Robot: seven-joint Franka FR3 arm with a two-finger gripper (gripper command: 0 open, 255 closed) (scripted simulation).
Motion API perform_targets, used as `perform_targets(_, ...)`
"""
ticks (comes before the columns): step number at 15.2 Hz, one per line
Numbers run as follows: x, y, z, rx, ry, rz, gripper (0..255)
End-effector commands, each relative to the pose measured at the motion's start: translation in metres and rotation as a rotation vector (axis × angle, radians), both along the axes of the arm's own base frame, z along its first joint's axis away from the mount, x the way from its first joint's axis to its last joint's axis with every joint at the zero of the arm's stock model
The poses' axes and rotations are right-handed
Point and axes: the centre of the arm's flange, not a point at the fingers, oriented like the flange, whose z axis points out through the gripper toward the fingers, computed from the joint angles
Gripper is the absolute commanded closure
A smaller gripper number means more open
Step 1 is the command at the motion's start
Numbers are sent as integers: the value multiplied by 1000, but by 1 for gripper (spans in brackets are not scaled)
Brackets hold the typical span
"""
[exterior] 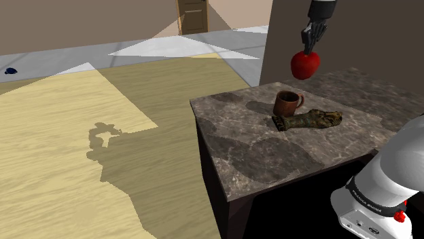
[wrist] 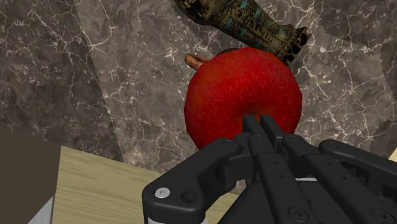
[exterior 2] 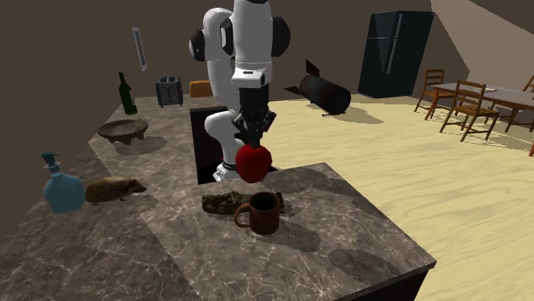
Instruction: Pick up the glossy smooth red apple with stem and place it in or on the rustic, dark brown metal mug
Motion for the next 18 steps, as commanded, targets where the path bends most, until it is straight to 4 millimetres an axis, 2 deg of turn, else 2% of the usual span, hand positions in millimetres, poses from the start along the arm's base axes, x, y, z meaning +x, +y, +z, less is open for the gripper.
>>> perform_targets(1, 0, 0, -11, 0, -1, 0, 255)
perform_targets(15, 0, 0, -85, 0, -1, 0, 255)
perform_targets(18, 0, 0, -86, 0, -1, 0, 255)
